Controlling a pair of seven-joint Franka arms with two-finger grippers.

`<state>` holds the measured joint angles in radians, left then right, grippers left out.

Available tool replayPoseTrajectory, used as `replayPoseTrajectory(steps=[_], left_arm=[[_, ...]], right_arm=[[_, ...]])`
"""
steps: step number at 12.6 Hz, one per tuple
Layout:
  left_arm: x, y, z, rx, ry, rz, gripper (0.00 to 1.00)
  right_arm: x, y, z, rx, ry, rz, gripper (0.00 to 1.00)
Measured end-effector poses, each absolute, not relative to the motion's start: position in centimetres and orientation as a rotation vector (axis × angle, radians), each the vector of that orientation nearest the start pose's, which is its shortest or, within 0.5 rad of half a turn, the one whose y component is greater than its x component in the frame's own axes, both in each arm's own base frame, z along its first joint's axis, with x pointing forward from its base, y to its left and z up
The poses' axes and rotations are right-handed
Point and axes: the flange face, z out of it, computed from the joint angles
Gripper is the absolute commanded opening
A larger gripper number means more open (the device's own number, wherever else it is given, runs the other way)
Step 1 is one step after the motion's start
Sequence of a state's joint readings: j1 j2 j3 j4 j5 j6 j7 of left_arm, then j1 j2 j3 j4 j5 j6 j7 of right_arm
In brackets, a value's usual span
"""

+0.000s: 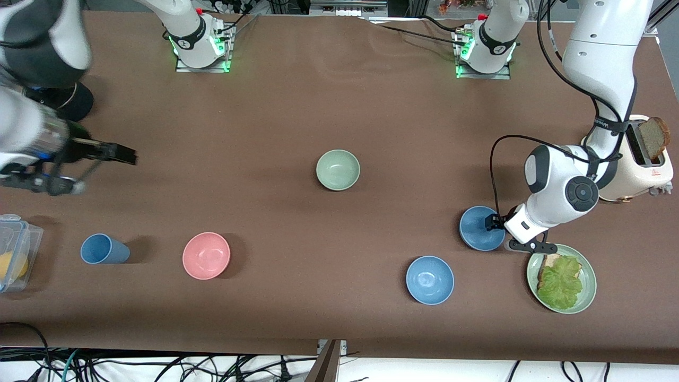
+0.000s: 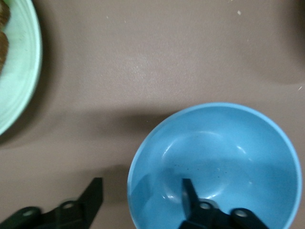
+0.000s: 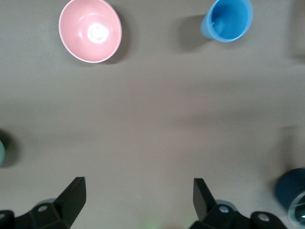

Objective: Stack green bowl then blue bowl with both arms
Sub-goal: 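Open the right gripper while the left gripper grasps the blue bowl, then carry the blue bowl with the left gripper over the green bowl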

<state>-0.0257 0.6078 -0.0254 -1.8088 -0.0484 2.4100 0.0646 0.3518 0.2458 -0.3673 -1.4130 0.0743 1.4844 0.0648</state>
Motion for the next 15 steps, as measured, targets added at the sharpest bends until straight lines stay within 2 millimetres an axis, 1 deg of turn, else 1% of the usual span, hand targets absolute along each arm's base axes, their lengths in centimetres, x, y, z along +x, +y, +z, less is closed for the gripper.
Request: replayPoseTrajectory(steps=[1, 2, 3, 5, 6, 7, 8, 9, 10, 11, 12, 13, 15], left_arm=[[65.0, -3.2, 20.1, -3.186, 0.120, 0.013, 0.00], [65.0, -3.2, 20.0, -3.186, 0.120, 0.017, 0.00], [65.0, -3.2, 20.0, -3.186, 0.119, 0.017, 0.00], [65.1, -3.3, 20.3, -3.188, 0.118, 0.010, 0.00], [65.2, -3.6, 21.3, -3.193, 0.122, 0.018, 0.00], [65.2, -4.0, 22.6, -3.195, 0.133, 0.044, 0.00], [65.3, -4.7, 24.4, -3.206, 0.140, 0.063, 0.00], [65.3, -6.2, 26.6, -3.234, 0.142, 0.081, 0.00], [65.1, -8.6, 28.8, -3.262, 0.146, 0.099, 0.00], [64.7, -11.5, 30.9, -3.279, 0.139, 0.112, 0.00], [64.1, -14.9, 32.3, -3.285, 0.113, 0.123, 0.00], [63.2, -18.6, 33.2, -3.285, 0.066, 0.128, 0.00], [60.6, -26.5, 33.5, -3.274, -0.040, 0.158, 0.00]], right_arm=[[61.0, 0.8, 57.1, -3.143, 0.082, 0.213, 0.99], [60.7, -0.7, 58.3, -3.131, 0.053, 0.182, 1.00], [60.6, -2.0, 58.9, -3.114, 0.023, 0.160, 0.99], [60.6, -4.3, 58.8, -3.092, -0.090, 0.130, 0.99], [60.5, -4.8, 58.6, -3.113, -0.134, 0.109, 0.99], [60.0, -4.7, 58.1, -3.132, -0.146, 0.089, 0.99], [58.9, -4.3, 57.4, -3.137, -0.143, 0.072, 0.99], [57.5, -4.0, 57.0, -3.137, -0.138, 0.064, 0.99], [56.2, -3.7, 57.0, -3.137, -0.141, 0.066, 0.99], [55.5, -3.4, 57.3, -3.138, -0.142, 0.061, 0.99], [55.3, -3.5, 57.9, -3.140, -0.133, 0.048, 0.99], [55.5, -3.8, 58.4, -3.142, -0.122, 0.034, 1.00], [55.5, -4.6, 58.7, -3.141, -0.085, 0.054, 0.99]])
